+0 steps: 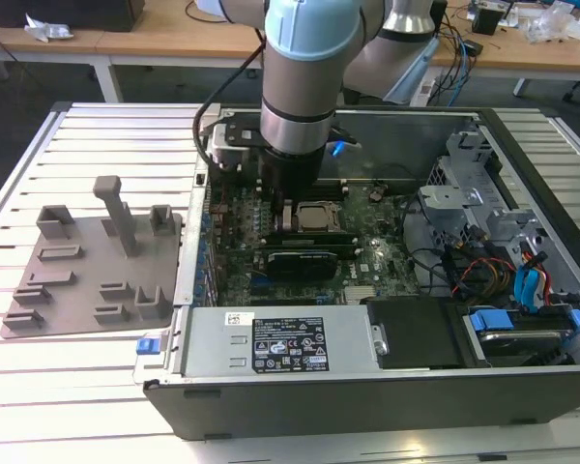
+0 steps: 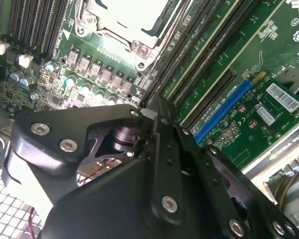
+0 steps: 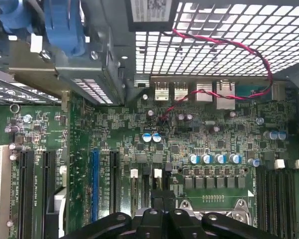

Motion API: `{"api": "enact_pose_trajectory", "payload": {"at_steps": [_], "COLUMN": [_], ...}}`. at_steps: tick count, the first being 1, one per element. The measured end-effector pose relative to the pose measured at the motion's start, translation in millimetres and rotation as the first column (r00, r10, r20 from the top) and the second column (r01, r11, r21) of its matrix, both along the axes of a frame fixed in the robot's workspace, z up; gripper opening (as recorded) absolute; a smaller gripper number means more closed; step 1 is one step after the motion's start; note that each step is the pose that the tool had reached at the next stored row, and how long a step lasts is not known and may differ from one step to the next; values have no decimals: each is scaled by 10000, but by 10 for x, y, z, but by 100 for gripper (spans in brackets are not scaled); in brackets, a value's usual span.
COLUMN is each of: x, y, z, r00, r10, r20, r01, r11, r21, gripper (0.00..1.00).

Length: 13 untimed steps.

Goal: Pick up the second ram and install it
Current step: 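Press down the second ram until it locks into place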

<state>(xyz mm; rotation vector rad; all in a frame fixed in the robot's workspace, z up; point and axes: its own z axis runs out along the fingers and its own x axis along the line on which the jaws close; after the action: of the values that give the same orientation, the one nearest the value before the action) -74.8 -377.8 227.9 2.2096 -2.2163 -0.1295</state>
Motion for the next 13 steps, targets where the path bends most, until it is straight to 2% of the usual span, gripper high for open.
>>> {"api": "enact_pose_trajectory", "payload": {"at_steps": [1, 2, 4, 5, 6, 7, 8, 12, 13], "x": [17, 87, 206, 285, 420, 508, 525, 525, 525], "y": [0, 0, -1, -1, -1, -2, -1, 0, 0], "z": [40, 52, 54, 54, 54, 57, 113, 469, 502], "r00": [10000, 10000, 9999, 9999, 9996, 9995, 9995, 9995, 9995], "r10": [4, 1, 1, 3, 3, 3, 3, 2, 2], "r20": [-1, -21, -107, -170, -266, -304, -305, -306, -305], "r01": [-4, -1, -1, -1, -1, 0, 0, 1, 1], "r11": [10000, 10000, 10000, 10000, 10000, 10000, 10000, 10000, 10000], "r21": [5, 39, 65, 76, 91, 92, 94, 93, 94], "gripper": [10, 10, 10, 10, 10, 10, 10, 10, 10]}}
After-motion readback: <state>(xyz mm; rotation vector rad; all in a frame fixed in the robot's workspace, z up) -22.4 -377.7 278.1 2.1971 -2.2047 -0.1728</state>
